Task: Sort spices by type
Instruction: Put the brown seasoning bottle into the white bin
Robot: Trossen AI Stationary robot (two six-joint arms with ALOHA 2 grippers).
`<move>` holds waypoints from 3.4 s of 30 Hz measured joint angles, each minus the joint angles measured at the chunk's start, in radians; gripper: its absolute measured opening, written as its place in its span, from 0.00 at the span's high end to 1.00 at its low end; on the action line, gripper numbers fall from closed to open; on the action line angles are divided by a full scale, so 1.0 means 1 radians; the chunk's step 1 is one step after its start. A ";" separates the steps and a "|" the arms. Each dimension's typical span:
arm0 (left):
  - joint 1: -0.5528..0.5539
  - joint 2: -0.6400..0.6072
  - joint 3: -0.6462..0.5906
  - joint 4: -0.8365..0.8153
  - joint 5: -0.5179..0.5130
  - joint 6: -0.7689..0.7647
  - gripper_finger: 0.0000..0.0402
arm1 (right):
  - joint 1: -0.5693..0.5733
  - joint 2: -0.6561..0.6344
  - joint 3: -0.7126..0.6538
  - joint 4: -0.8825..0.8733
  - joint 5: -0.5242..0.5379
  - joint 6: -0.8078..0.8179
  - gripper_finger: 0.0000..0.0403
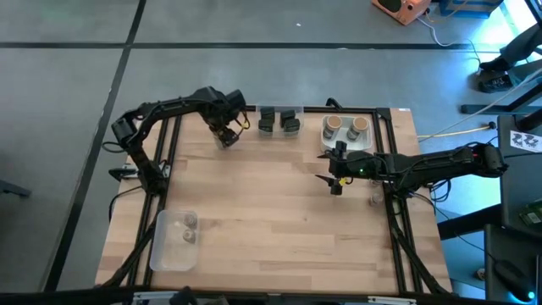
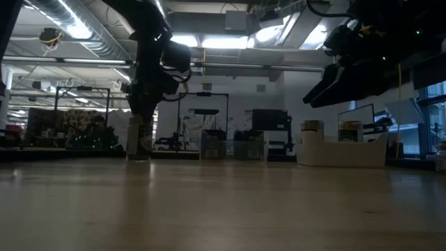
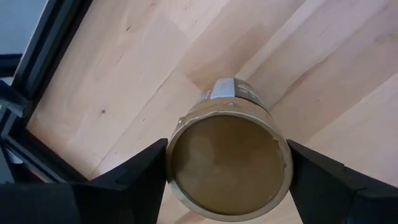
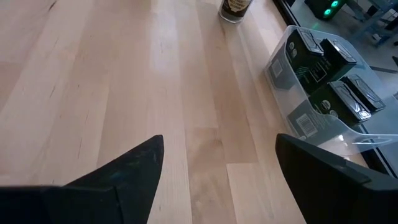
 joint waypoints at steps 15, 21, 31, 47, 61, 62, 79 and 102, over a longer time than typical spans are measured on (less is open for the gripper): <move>-0.181 0.004 0.193 -0.006 0.006 0.014 0.35 | 0.001 -0.013 0.000 -0.038 0.048 0.005 0.24; -0.262 0.003 0.268 0.031 0.007 0.013 0.35 | 0.000 -0.115 0.009 -0.151 0.125 0.050 0.24; -0.353 0.012 0.286 0.235 0.005 0.035 0.35 | 0.000 -0.297 0.161 -0.418 0.224 0.127 0.24; -0.353 0.091 0.318 0.432 0.015 0.033 0.35 | 0.000 -0.323 0.233 -0.440 0.288 0.180 0.24; -0.352 0.363 0.713 0.296 0.016 0.119 0.35 | 0.000 -0.323 0.233 -0.481 0.290 0.185 0.24; -0.355 0.378 0.731 0.280 0.016 0.120 0.35 | 0.000 -0.323 0.233 -0.485 0.287 0.189 0.24; -0.443 0.499 0.734 0.140 0.087 0.137 0.32 | 0.000 -0.250 0.144 -0.475 0.072 0.312 0.24; -0.453 0.537 0.723 0.182 0.120 0.135 0.30 | 0.000 -0.157 0.099 -0.358 0.052 0.285 0.24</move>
